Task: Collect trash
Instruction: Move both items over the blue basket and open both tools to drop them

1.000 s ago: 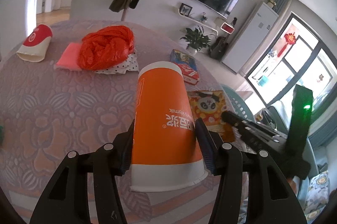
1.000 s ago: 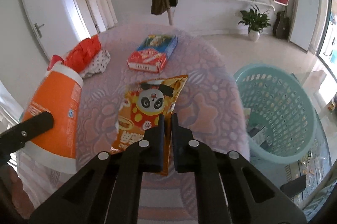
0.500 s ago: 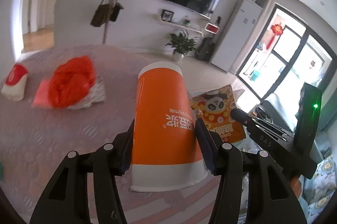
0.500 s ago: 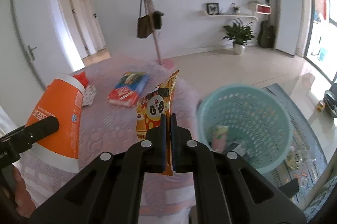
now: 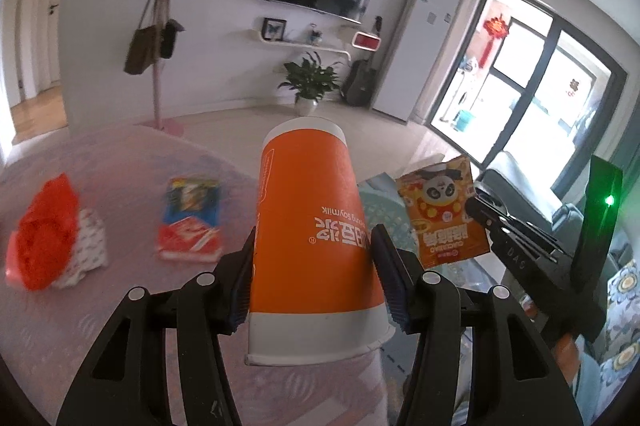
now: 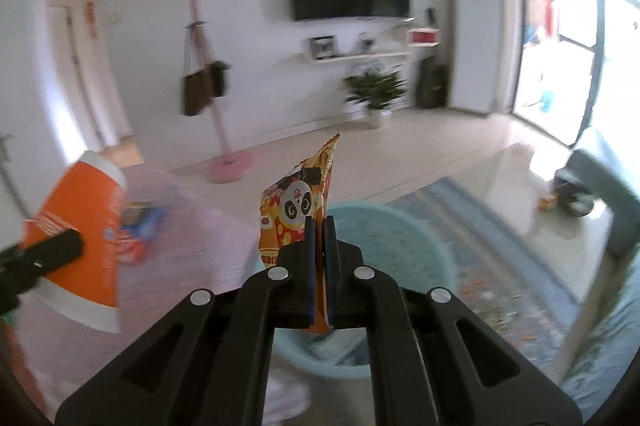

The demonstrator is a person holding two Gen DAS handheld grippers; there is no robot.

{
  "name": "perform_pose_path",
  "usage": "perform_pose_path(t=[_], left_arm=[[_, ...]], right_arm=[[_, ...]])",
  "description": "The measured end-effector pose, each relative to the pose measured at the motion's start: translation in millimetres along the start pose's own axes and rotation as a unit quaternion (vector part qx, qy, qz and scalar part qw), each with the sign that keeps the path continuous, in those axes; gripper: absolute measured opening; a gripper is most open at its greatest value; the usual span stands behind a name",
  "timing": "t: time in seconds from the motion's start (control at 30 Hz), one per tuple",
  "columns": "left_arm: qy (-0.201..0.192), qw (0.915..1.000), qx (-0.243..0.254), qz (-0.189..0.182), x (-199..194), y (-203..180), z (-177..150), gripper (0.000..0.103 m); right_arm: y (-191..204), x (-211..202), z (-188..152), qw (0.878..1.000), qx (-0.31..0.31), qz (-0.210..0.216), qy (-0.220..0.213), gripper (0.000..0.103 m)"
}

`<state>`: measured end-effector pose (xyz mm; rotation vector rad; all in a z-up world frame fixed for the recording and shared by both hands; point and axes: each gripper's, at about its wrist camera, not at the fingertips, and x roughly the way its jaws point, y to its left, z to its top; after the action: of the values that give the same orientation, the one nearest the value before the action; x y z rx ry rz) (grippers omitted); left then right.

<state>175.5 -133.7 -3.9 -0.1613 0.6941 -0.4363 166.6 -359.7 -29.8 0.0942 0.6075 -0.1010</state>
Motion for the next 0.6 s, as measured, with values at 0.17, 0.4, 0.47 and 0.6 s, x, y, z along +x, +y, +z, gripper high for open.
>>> perform_pose_path(t=[0.17, 0.4, 0.47, 0.6], left_arm=[[0.016, 0.9996, 0.02, -0.009, 29.9, -18.0, 6.0, 0.053], [0.043, 0.9976, 0.053, -0.008, 93.6, -35.8, 8.1, 0.053], [0.052, 0.9972, 0.053, -0.009, 107.5, -37.5, 9.0, 0.053], [0.065, 0.996, 0.06, -0.015, 127.9, -43.8, 8.9, 0.053]], right_arm=[[-21.4, 25.0, -5.9, 0.999, 0.0, -0.048, 0.015, 0.002], [-58.1, 71.3, -26.2, 0.995, 0.038, -0.062, 0.065, 0.002], [-66.3, 81.9, -31.6, 0.994, 0.046, -0.064, 0.077, 0.002], [-78.1, 98.3, -41.0, 0.991, 0.068, -0.063, 0.101, 0.002]])
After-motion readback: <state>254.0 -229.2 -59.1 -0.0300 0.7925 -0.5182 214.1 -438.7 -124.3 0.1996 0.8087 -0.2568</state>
